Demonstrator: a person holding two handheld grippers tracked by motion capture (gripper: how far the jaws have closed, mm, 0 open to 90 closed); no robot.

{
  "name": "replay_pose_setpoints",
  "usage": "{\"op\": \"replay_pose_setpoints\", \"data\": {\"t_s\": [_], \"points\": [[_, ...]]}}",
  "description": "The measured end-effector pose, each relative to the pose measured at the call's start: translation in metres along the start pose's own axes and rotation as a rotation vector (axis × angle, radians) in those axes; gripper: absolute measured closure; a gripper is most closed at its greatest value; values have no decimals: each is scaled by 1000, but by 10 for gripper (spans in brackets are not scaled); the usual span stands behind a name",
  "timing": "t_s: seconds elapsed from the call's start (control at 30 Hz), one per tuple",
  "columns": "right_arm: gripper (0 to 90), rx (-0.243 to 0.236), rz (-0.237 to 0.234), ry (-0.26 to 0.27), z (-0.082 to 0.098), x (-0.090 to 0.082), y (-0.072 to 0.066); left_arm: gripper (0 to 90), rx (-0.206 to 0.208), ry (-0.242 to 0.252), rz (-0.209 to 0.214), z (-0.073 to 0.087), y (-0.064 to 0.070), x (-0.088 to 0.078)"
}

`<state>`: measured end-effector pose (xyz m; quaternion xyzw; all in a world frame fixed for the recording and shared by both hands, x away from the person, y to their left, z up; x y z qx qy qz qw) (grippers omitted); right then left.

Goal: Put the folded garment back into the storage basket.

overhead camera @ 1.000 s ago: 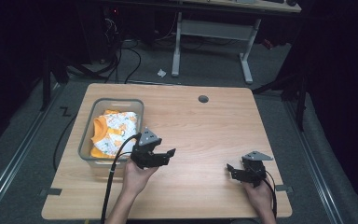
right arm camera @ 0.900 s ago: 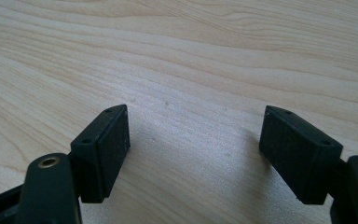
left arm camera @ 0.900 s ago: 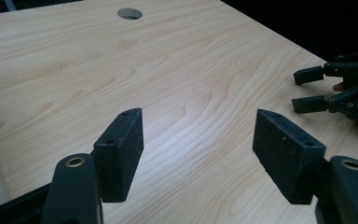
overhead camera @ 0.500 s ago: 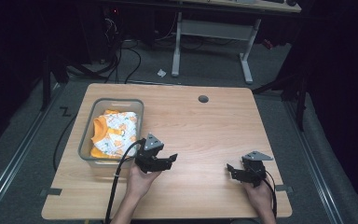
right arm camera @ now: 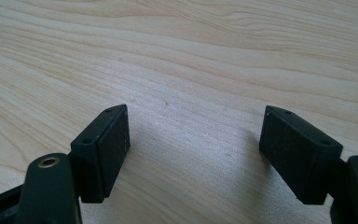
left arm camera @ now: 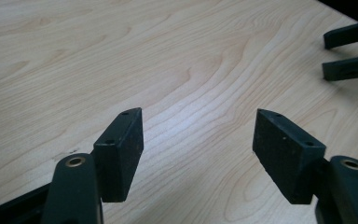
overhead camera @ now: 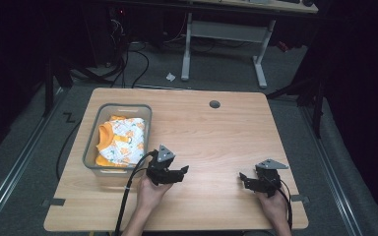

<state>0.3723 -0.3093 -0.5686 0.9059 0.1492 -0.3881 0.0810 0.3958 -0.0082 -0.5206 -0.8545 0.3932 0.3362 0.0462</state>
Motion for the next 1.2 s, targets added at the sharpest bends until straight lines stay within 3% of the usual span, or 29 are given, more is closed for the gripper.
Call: {"op": "replay_pose_setpoints", "data": {"t_s": [0.63, 0.9, 0.97, 1.2], "points": [[247, 0, 0, 0, 0, 0, 0, 347, 6, -28, -33, 14, -1, 24], [248, 0, 0, 0, 0, 0, 0, 346, 15, -61, -109, 30, -10, 40], [247, 0, 0, 0, 0, 0, 0, 340, 38, -73, -140, 32, -11, 42], [247, -1, -1, 1, 0, 0, 0, 308, 31, -78, -149, 32, -12, 42]]}}
Point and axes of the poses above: each handheld gripper's, and its own axes: x roughly forward along the jaws, z roughly out of its underside, y roughly to its right, the point moved 7 cm from there along x, roughly forward along the jaws, and after that the axes turned 2 degrees about z, right-handed, at the moved point
